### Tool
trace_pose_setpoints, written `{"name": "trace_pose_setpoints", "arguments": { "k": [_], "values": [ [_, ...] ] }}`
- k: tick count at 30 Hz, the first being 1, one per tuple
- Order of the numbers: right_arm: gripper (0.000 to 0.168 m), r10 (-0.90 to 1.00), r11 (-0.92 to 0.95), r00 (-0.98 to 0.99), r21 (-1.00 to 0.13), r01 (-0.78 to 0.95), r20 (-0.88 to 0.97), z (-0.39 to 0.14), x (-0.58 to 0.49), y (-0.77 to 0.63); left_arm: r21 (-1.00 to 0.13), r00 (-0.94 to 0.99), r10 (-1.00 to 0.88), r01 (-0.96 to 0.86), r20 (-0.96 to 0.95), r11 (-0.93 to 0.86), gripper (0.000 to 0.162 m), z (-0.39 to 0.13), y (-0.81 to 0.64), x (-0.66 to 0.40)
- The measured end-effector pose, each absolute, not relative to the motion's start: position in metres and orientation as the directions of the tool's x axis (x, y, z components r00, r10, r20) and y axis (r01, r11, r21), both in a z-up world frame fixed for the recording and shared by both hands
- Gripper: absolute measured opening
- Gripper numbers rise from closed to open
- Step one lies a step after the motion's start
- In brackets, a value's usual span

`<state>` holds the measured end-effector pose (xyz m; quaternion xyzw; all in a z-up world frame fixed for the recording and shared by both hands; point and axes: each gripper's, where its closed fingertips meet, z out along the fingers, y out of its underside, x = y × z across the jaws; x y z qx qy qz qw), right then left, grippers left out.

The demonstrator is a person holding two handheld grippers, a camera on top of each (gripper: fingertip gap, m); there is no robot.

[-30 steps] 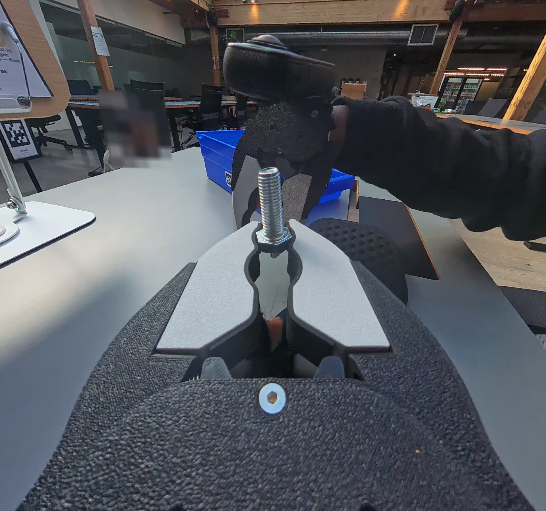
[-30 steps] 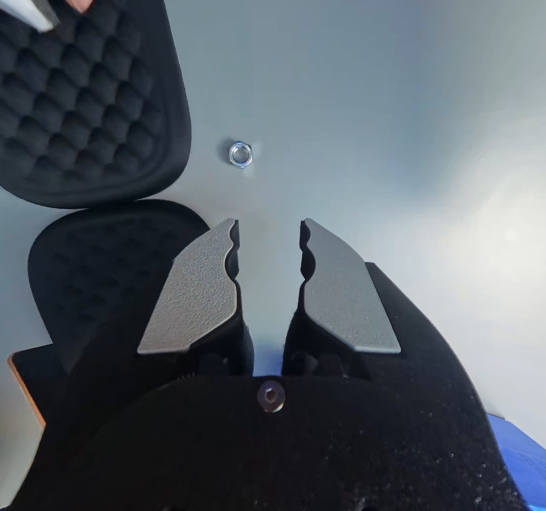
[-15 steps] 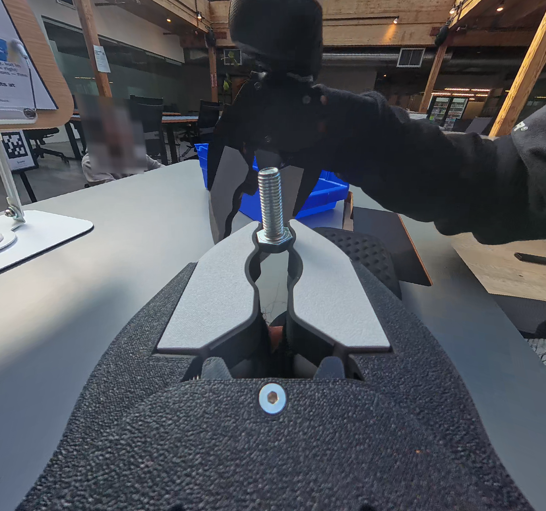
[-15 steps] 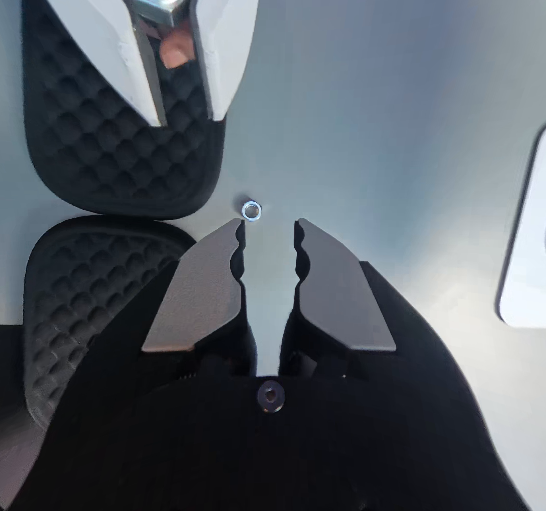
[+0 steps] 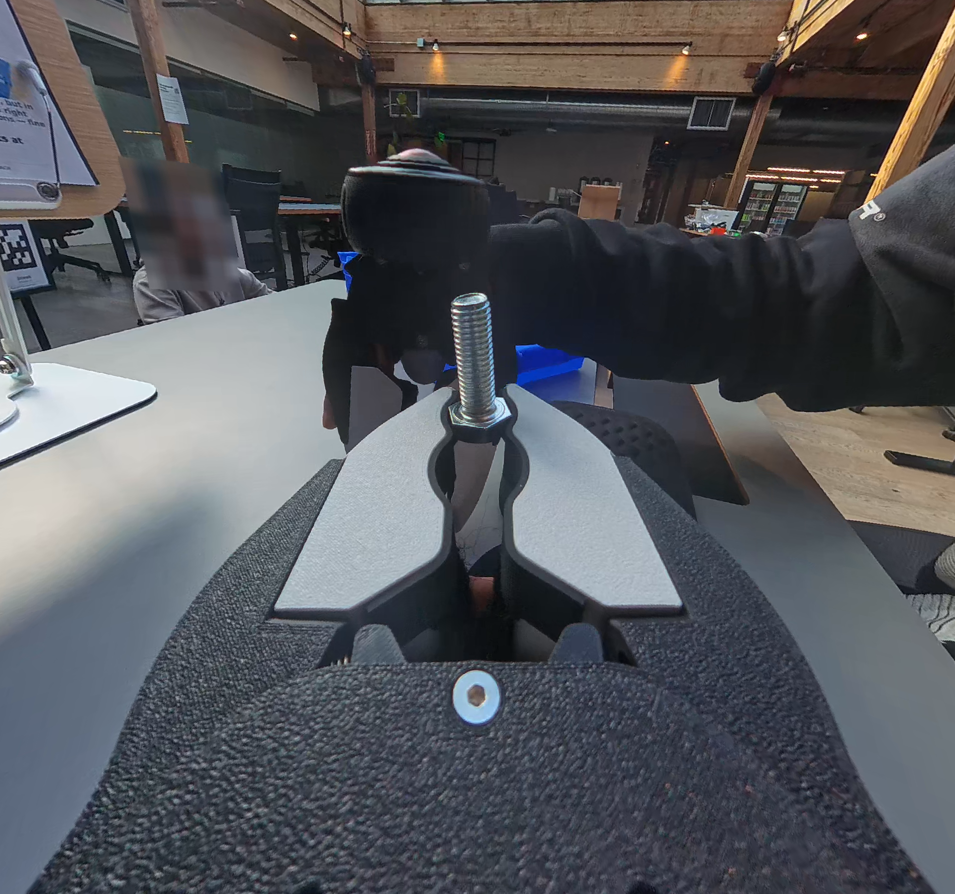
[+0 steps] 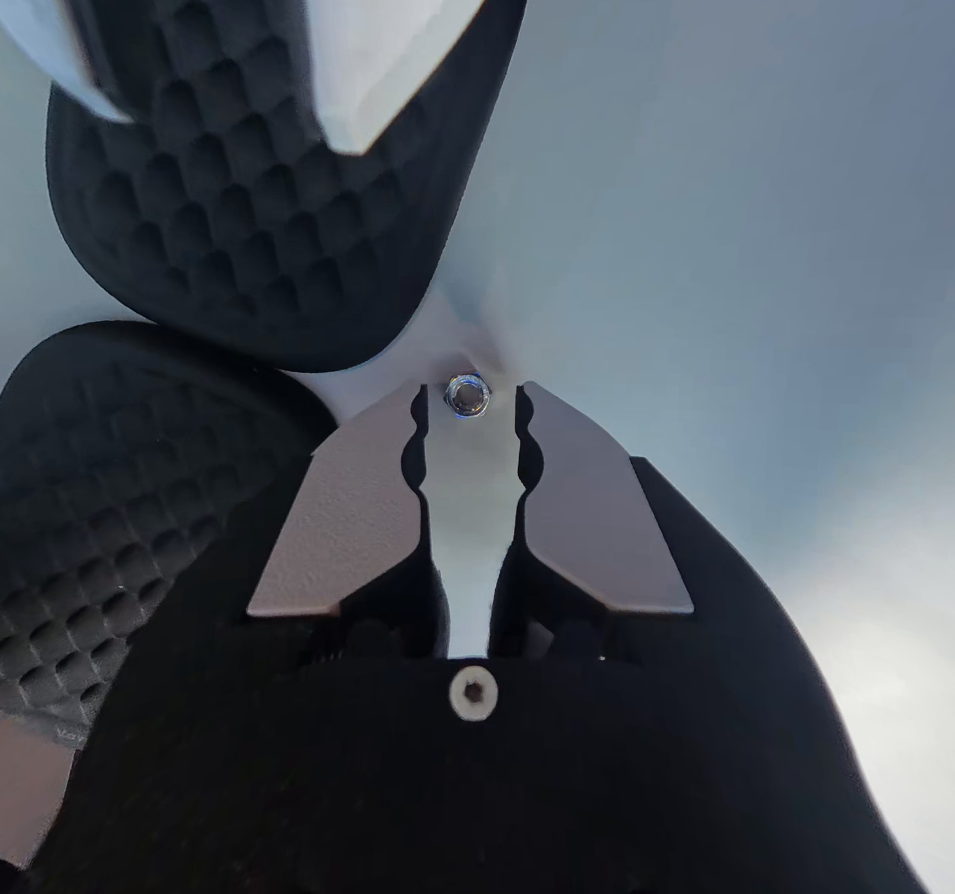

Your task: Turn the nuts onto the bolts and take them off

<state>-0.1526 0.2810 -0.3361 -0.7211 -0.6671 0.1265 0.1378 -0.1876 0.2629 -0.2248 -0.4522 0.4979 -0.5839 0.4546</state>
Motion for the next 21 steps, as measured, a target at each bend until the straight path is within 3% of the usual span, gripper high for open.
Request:
{"name": "trace_pose_setpoints", "arguments": {
  "k": [6, 11, 16, 21],
  "values": [
    [0.019, 0.998, -0.030, 0.045, -0.315, 0.949, 0.042, -0.347, -0.149, 0.282, -0.993, -0.178, -0.981, 0.078, 0.075, -0.090, 0.013, -0.225, 0.263, -0.187],
    [0.018, 0.995, 0.007, 0.022, -0.301, 0.954, 0.094, -0.340, -0.143, 0.281, -0.996, -0.206, -0.978, 0.067, 0.043, -0.058, 0.013, -0.227, 0.256, -0.187],
    [0.018, 0.978, 0.095, -0.007, -0.410, 0.907, 0.211, -0.271, -0.147, 0.276, -0.999, -0.285, -0.959, 0.040, -0.004, -0.008, 0.014, -0.230, 0.240, -0.186],
    [0.018, 0.947, 0.300, -0.199, -0.481, 0.823, 0.251, -0.193, -0.184, 0.250, -1.000, -0.401, -0.916, 0.003, 0.020, -0.024, 0.013, -0.234, 0.224, -0.190]
  ]
}}
